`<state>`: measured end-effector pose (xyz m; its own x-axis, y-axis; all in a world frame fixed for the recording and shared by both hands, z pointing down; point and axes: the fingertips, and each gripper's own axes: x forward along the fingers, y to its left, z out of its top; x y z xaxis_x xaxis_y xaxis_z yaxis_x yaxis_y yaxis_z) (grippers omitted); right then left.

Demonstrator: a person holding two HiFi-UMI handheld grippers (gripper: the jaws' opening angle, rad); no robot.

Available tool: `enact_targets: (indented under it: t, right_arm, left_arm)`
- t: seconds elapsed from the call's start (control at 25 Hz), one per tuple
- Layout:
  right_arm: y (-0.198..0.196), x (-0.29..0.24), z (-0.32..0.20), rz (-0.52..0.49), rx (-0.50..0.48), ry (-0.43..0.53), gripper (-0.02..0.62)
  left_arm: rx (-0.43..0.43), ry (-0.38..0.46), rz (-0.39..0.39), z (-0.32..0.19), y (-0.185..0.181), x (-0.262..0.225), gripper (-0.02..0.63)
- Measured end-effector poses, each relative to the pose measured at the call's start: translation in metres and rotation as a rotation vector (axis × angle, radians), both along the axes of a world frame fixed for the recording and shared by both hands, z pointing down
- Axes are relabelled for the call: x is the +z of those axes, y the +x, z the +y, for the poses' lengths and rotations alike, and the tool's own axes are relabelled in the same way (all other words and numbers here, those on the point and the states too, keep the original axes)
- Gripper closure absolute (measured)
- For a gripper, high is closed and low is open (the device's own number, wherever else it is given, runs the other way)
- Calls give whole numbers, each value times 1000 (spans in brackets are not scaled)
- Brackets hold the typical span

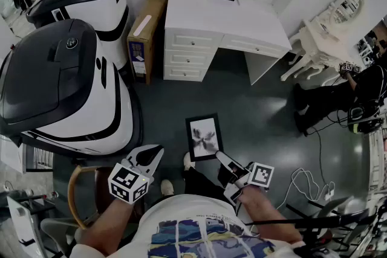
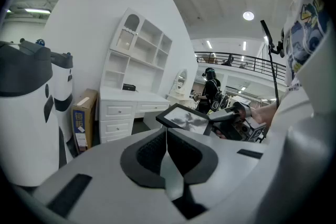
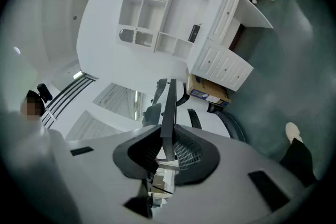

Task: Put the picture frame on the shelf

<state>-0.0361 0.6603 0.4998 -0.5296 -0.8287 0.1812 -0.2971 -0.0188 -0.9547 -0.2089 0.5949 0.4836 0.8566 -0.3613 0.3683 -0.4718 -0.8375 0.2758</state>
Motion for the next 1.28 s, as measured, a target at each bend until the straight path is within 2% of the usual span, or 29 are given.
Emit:
enact_targets:
  t: [0.2,0.36,0.72,0.96,1.28]
  right_arm:
    - [34,1,-39,-17,11,24,508]
    - [56,-3,-86,-30,-3,56,508]
    - [114,-2,-161,-152,6,51,509]
    - [128,7,-204,-162,-7,47,508]
    - [129,13,-269,-167,7,38,509]
  left_arm:
    - [30,19,14,-31,44,-12,588]
    - [40,51,-9,-71,70,-25,588]
    - [5,74,-29,-136,132,-46,588]
    - [-10,60,1,-166,152,-49,588]
    - [39,60,31,-225,160,-45,592]
